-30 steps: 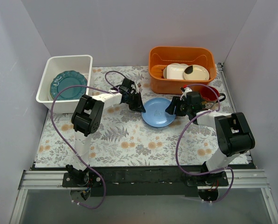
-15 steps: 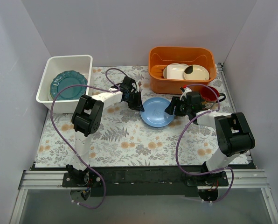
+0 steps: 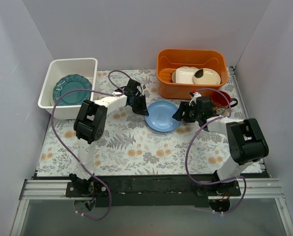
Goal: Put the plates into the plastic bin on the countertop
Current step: Pick up the plate at the center of the board, then place the plate in the plastic bin.
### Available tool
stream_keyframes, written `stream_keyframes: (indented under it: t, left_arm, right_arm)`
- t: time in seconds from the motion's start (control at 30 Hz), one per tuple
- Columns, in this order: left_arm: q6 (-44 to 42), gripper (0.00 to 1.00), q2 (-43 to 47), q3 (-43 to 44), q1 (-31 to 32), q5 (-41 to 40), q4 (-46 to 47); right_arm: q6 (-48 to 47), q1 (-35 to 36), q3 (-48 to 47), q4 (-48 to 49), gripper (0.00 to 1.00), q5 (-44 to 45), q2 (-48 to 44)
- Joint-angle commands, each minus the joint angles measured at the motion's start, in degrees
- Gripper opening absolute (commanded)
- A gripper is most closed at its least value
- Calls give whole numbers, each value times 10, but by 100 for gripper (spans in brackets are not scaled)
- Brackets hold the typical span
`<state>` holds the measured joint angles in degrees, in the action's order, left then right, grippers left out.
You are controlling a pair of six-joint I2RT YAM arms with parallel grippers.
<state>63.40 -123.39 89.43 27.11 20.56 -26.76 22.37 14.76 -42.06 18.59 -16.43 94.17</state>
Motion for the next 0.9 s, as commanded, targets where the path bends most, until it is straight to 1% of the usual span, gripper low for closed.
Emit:
stream_keyframes:
  t: [0.0, 0.03, 0.17, 0.43, 0.6, 0.87]
  left_arm:
    - [-4, 0, 54, 14, -19, -30, -2]
    - [-4, 0, 58, 14, -24, -31, -2]
    - [0, 0, 66, 12, -38, -36, -6]
    - [16, 0, 82, 6, -77, -28, -1]
    - [23, 0, 97, -1, -97, -38, 1]
    - [32, 0, 119, -12, -117, -42, 11]
  right_arm:
    - [0, 4, -3, 24, 74, -10, -3]
    - [-1, 4, -3, 25, 75, -9, -3]
    - [-2, 3, -4, 23, 76, -10, -3]
    - [-2, 4, -7, 24, 76, -11, 2]
    - [-2, 4, -7, 24, 76, -12, 6]
    - [-1, 4, -8, 27, 76, -17, 9]
